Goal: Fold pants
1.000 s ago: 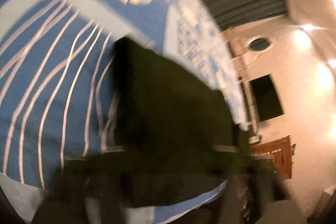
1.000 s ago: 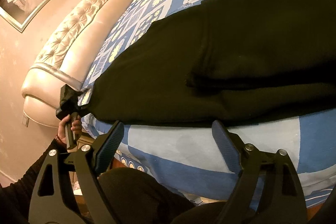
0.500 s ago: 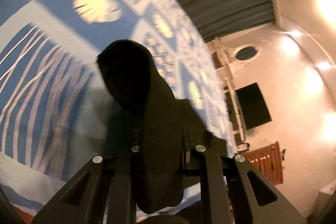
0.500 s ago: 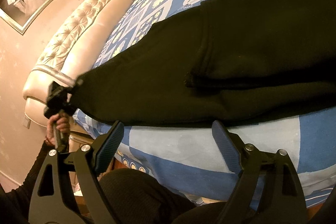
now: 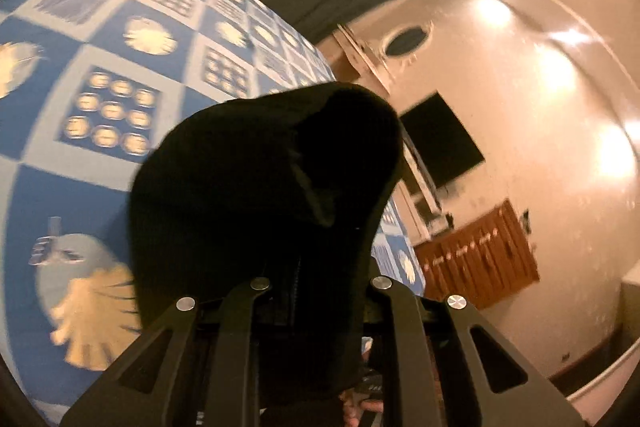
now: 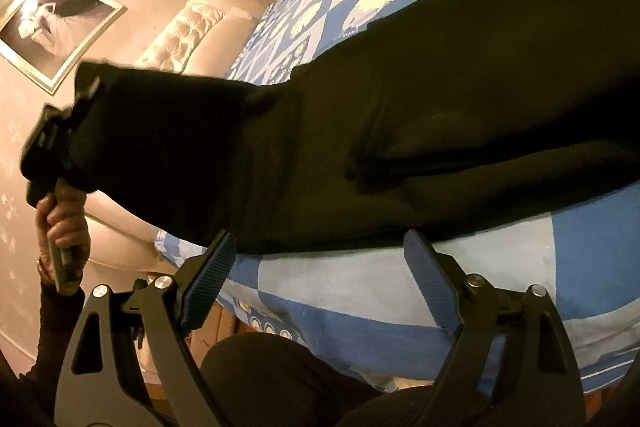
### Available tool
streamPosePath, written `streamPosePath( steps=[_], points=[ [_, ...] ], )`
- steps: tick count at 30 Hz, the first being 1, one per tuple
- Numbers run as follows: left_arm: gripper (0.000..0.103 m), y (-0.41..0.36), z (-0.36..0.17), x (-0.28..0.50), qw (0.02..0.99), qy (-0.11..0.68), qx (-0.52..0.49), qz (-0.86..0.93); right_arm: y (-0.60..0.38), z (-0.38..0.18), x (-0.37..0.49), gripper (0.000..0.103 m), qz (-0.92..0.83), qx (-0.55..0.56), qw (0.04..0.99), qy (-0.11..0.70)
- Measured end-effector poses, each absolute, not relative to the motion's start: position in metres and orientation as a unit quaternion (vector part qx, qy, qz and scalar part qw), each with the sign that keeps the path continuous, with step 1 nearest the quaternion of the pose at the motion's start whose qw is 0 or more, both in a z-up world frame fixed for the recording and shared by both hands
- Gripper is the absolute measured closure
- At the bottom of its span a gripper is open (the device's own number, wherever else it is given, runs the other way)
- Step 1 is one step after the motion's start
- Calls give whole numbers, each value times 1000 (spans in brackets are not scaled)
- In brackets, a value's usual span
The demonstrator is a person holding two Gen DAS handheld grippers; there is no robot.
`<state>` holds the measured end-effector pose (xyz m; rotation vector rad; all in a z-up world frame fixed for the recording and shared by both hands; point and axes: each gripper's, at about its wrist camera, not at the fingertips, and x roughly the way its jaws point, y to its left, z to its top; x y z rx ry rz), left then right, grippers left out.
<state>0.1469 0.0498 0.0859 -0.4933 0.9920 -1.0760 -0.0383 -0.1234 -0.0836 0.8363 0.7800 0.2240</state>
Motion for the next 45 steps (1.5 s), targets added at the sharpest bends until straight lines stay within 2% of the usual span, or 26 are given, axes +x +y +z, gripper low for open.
streamPosePath(
  steps=[10,20,25,27,29,34,36,41,45],
  points=[
    [87,-70,41,118,695,501,-149,-495,-145,-91,-56,17,97,454,823,328],
    [86,-130,-14,115,686,547,-100,-470,-168,-97,-73,17,63,507,811,283],
    [74,-142,-32,107,684,559,-92,-460,-180,-102,-86,17,42,534,802,265],
    [56,-146,-31,103,678,559,-93,-469,-181,-101,-90,16,39,532,803,266],
    [46,-148,-26,99,669,555,-104,-483,-184,-98,-94,16,33,529,806,263],
    [36,-138,4,84,698,514,-97,-489,-191,-75,-102,16,14,488,834,256],
    [23,-123,20,78,741,482,-76,-462,-199,-59,-105,12,9,468,847,252],
    [18,-49,32,77,826,430,-60,-359,-226,-32,-87,9,4,455,851,261],
    [18,13,5,91,835,450,-110,-296,-246,-36,-54,9,-17,453,838,304]
  ],
)
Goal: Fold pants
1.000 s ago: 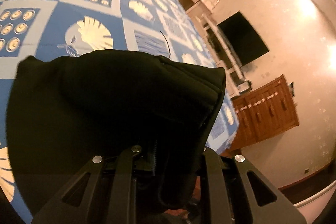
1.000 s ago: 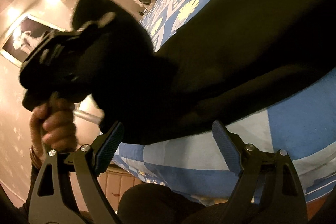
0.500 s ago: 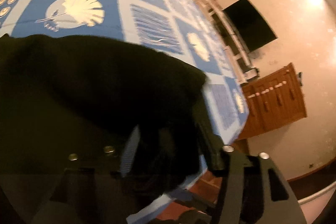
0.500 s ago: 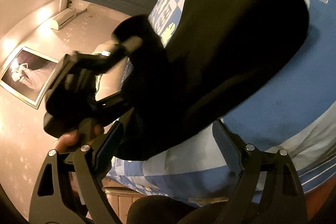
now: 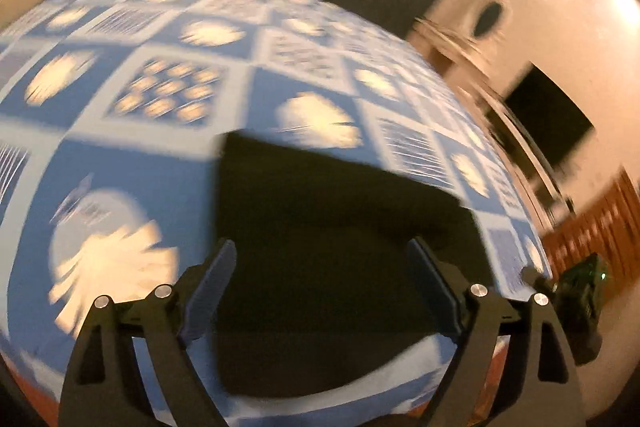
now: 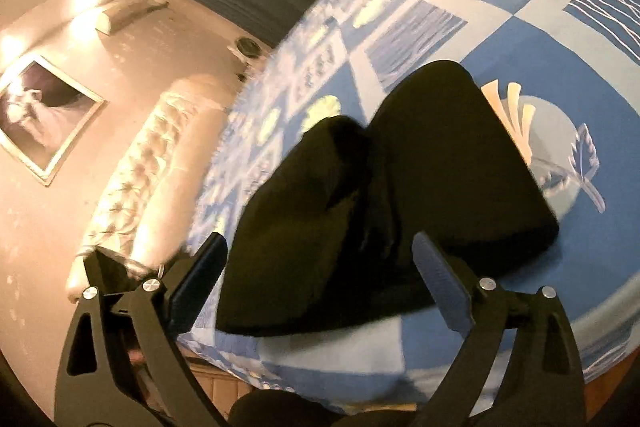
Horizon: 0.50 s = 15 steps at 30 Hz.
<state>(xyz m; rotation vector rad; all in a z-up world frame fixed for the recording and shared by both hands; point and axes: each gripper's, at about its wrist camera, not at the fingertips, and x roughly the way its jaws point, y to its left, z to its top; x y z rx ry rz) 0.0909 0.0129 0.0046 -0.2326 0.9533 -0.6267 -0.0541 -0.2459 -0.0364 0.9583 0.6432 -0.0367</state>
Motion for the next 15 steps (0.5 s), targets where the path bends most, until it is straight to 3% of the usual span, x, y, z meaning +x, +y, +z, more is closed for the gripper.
streamPosePath(
  steps=[6,15],
  points=[
    [18,58,-35,114,798,506,-224,-240,-248,-57,-15,9,-35,433,823,367],
    [18,41,-46,120,778,541,-198,-251,-209,-57,18,11,14,354,815,459]
  ],
)
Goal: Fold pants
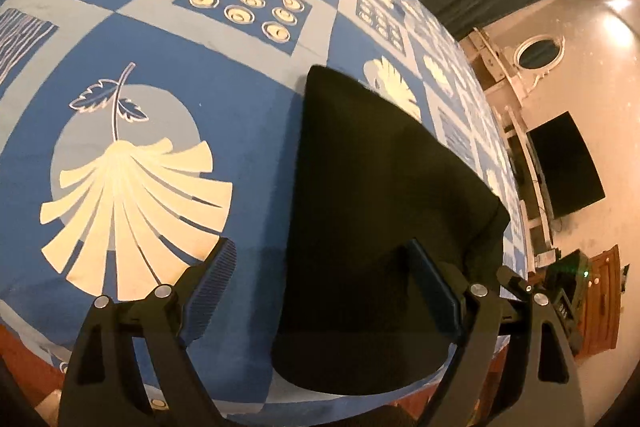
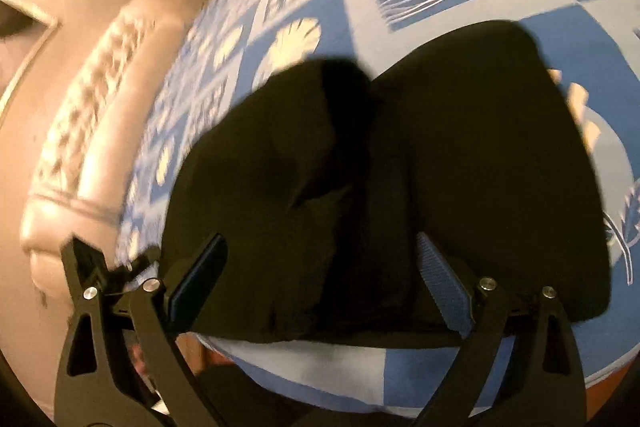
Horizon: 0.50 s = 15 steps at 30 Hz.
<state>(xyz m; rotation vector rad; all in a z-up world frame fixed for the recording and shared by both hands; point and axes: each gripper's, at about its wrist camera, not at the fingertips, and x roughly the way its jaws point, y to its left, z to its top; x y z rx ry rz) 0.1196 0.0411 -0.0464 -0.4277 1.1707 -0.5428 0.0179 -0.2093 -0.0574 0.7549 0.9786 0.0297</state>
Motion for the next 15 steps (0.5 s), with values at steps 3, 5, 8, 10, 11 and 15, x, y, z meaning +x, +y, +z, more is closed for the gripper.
streamPosePath(
  steps=[3,5,8,10,11,15],
  points=[
    [18,44,-50,117,772,546,-206,-251,-205,-61,23,62,11,340,811,476],
    [18,45,-51,117,770,550,-208,-249,-208,-65,24,78,8,338,809,480],
    [18,47,-52,118,766,553,-211,-251,-213,-60,21,86,23,360,807,467],
    [18,46,-51,118,766,553,-210,-252,-218,-49,18,88,35,366,812,453],
    [18,46,-50,117,767,552,-209,-254,-221,-40,14,89,41,363,819,443],
    [18,43,-50,118,765,552,-206,-260,-234,-16,1,95,41,348,838,418]
  ],
)
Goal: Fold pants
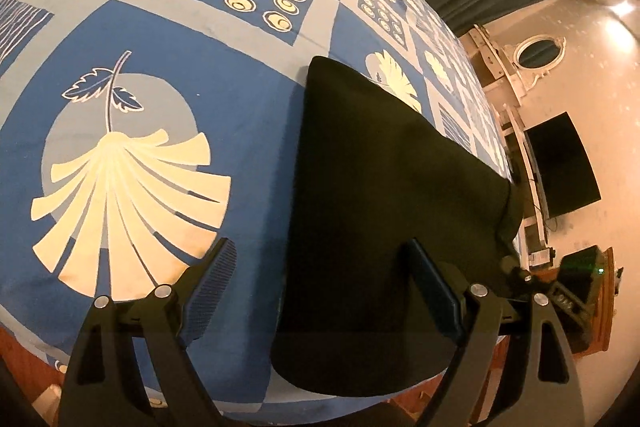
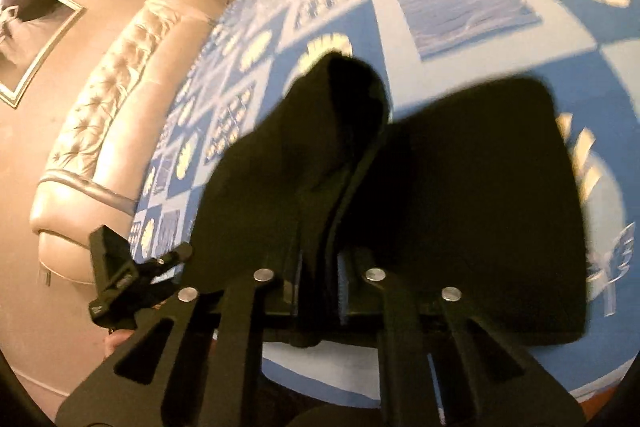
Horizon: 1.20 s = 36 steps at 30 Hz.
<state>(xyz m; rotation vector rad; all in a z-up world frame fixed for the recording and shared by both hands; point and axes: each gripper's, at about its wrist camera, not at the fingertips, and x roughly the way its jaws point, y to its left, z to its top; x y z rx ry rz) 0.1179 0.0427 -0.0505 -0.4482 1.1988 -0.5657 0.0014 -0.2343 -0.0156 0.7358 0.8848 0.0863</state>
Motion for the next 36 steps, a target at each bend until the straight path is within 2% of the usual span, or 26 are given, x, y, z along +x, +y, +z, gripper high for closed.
streamPosePath(
  steps=[5,21,26,36],
  points=[
    [18,36,-50,113,764,552,-197,-270,-256,-6,-13,96,23,329,850,412],
    [18,26,-54,109,755,559,-185,-287,-293,-36,-47,96,-16,347,841,416],
    [17,22,-53,106,750,560,-182,-302,-288,-21,-48,96,-24,318,856,408],
    [18,15,-58,109,741,570,-177,-309,-309,-44,-44,95,-52,310,838,445]
  ],
)
